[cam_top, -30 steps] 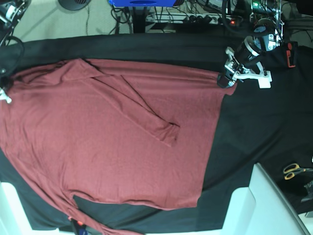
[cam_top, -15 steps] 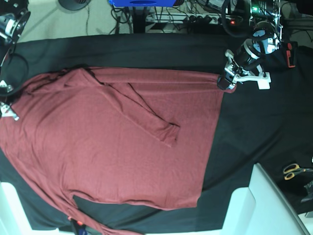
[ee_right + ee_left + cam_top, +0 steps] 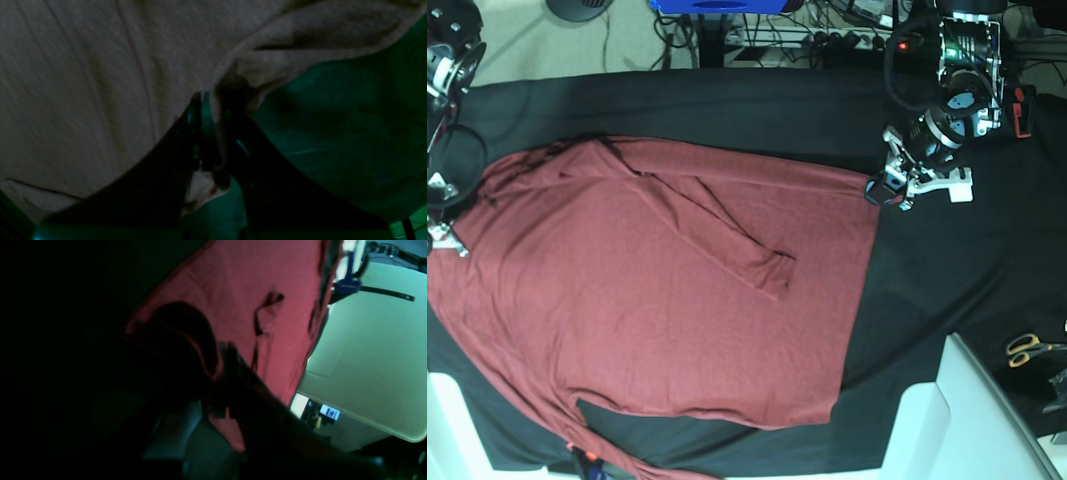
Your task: Fold the T-shirt properly
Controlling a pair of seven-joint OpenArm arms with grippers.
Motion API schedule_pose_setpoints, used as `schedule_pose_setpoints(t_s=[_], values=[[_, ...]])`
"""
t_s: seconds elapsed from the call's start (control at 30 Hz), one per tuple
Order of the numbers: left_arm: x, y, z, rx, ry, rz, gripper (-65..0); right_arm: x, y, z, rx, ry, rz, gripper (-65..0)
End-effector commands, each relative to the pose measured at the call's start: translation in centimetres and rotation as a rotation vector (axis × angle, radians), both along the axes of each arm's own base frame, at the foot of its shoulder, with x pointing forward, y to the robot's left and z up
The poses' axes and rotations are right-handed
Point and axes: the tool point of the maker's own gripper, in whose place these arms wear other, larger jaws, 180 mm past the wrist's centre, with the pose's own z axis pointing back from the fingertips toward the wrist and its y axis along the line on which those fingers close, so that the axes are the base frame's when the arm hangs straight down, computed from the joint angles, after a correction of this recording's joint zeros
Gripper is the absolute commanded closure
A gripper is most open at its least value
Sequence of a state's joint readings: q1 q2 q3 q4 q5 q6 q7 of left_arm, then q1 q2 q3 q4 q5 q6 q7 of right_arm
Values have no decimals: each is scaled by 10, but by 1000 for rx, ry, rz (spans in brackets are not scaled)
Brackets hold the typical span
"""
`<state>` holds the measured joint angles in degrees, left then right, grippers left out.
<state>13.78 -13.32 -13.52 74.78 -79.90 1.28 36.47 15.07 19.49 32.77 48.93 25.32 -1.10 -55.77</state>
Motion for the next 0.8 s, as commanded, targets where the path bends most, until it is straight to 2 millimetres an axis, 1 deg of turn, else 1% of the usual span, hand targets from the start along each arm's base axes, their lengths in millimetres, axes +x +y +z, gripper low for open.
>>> schedule_pose_setpoints(t_s=[0.0,0.07,0.1,0.17,0.27,0.33,0.43,0.5,0.67,0.77], values=[[8,5,9,-2,-36,9,0,15,-21,19,-35,-48,-20,-2],[11,6,9,-3,-39,12,0,14,-21,15,-21,-36,-30,-2],[12,6,9,-3,-39,13,0,15,-28,17,-29,-38,-41,-2],[13,6,10,-24,-42,25,0,9,-36,11,-29,-20,-64,-2],[16,7,11,-63,-46,51,0,7,-41,5,-24,-9,-88,-2],[20,11,12,-55,-49,51,0,5,-41,1,-13,0,-97,-2],[21,13,9,-56,-41,57,0,6,-41,1,-11,-2,-101,-2],[21,14,9,-55,-42,60,0,11,-40,4,-6,-12,-101,-2],[21,14,9,-54,-42,61,0,17,-40,8,0,-22,-102,-2],[17,18,3,-52,-22,69,0,19,-40,9,0,-25,-102,-2]])
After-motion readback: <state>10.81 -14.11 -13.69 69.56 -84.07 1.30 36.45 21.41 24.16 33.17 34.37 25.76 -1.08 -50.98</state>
